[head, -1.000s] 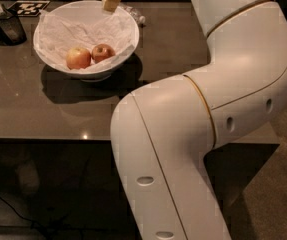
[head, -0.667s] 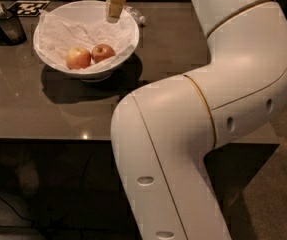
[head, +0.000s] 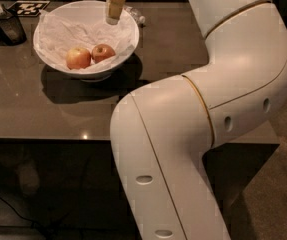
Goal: Pick apple from white bowl
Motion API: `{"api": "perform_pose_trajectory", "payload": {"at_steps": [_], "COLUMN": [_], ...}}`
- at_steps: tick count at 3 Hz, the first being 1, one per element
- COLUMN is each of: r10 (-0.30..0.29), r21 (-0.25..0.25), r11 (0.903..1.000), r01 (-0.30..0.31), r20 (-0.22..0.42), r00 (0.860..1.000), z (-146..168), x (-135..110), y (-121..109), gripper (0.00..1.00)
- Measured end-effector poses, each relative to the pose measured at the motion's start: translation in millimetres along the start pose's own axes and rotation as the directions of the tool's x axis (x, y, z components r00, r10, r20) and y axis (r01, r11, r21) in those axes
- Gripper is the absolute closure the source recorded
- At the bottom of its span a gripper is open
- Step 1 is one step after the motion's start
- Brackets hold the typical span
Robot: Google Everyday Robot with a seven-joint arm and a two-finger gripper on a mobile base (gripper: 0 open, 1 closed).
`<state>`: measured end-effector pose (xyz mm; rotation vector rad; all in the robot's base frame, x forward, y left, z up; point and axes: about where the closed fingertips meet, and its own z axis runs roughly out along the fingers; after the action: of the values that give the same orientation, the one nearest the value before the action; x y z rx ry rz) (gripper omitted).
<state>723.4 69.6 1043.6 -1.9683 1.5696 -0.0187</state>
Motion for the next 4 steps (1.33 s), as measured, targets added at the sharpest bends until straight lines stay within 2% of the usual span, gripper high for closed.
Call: {"api": "perform_pose_trajectory", "payload": {"at_steps": [2, 3, 4], "r10": [0.066, 0.079, 0.063], "r21": [-0.028, -0.064, -0.119], "r11": [0.9974, 0.9946, 0.9901], "r01": [-0.067, -0.082, -0.074], "r20": [-0.025, -0.04, -0.097], "r00": [0.998, 0.996, 0.993], "z": [30, 48, 66], "x": [22, 28, 31], "y": [0, 6, 16], "gripper": [0.0, 0.0, 0.0]}}
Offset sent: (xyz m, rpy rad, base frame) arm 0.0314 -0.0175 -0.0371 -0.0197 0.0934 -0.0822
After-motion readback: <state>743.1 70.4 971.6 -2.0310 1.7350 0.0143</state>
